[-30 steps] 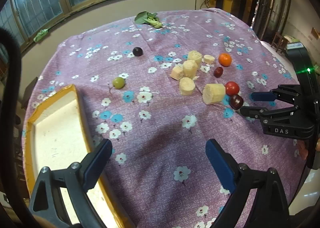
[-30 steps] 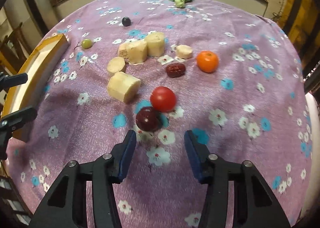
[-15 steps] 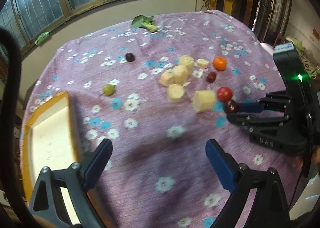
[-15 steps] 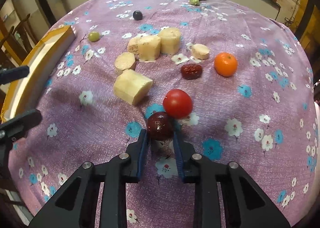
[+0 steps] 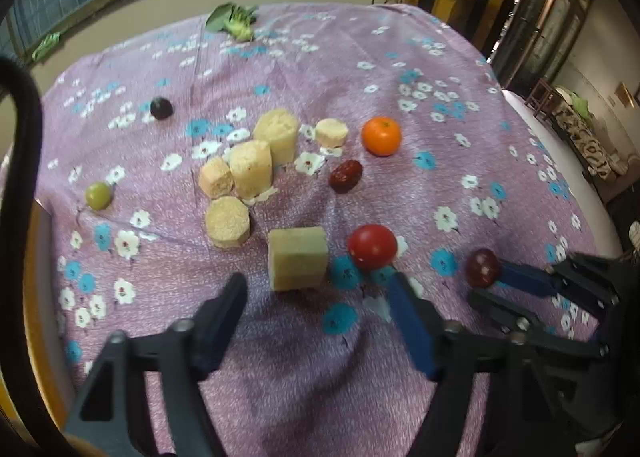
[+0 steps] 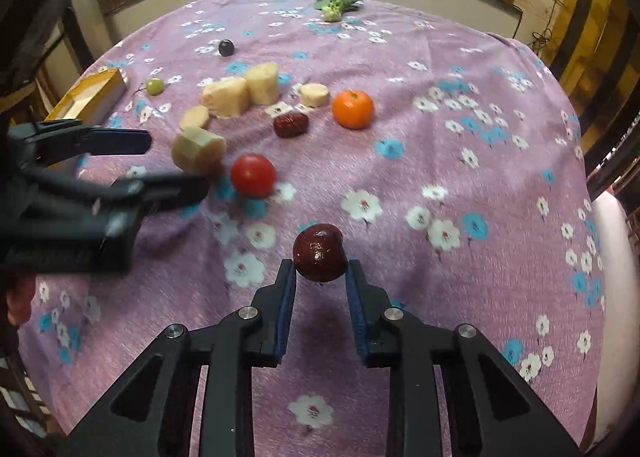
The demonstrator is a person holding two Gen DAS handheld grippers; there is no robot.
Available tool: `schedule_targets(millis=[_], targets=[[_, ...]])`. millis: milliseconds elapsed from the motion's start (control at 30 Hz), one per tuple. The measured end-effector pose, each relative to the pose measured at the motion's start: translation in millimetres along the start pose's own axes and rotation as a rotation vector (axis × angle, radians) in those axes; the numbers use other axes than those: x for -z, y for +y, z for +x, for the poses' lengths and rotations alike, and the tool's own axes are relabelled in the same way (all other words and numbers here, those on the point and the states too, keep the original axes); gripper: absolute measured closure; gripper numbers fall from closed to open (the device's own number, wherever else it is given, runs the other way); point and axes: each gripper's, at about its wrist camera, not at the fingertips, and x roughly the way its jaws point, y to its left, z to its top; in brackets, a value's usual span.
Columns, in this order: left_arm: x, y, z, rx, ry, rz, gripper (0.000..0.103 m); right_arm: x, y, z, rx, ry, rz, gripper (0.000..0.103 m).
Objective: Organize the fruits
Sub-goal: 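Grasp the dark red plum with the right gripper while the left gripper grasps a yam chunk, then carry the plum and yam chunk with both grippers over the yellow tray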
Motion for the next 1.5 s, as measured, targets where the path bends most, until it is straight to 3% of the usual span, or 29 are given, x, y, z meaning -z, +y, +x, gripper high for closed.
schedule_targets(millis=[133,233,333,567,967,1267,1500], targets=[[-1,10,17,-0.013,0.044,-0.041,0.065,3,-3,-1,-0.019,-0.01,0.004,0.079],[0,14,23,-0.006,0.04,-0.066,0.07,4,-4,0,-0.033,-0.011,0.01,0.078],[-2,9,25,-0.033,0.013,-0.063,0.071,3,-5,4,-0.037,-0.003,0.008,0.078],[-8,11,26,-0.015,-0.033,-0.096,0.073,4,-9,10,-0.056,0.007,0.027,0.078],[31,14,-28,-0.053,-0.105,-0.058,0.073,0,-1,0,-0.081,-0.019,0.05,0.078],[57,45,-61,0.012,-0.132,-0.078,0.073,-14,53,-11,-0.06,-0.022,0.036,0.078],[70,91,-97,-0.007,-0.18,-0.101,0.073,-41,116,-17,-0.071,-0.039,-0.023,0.078]])
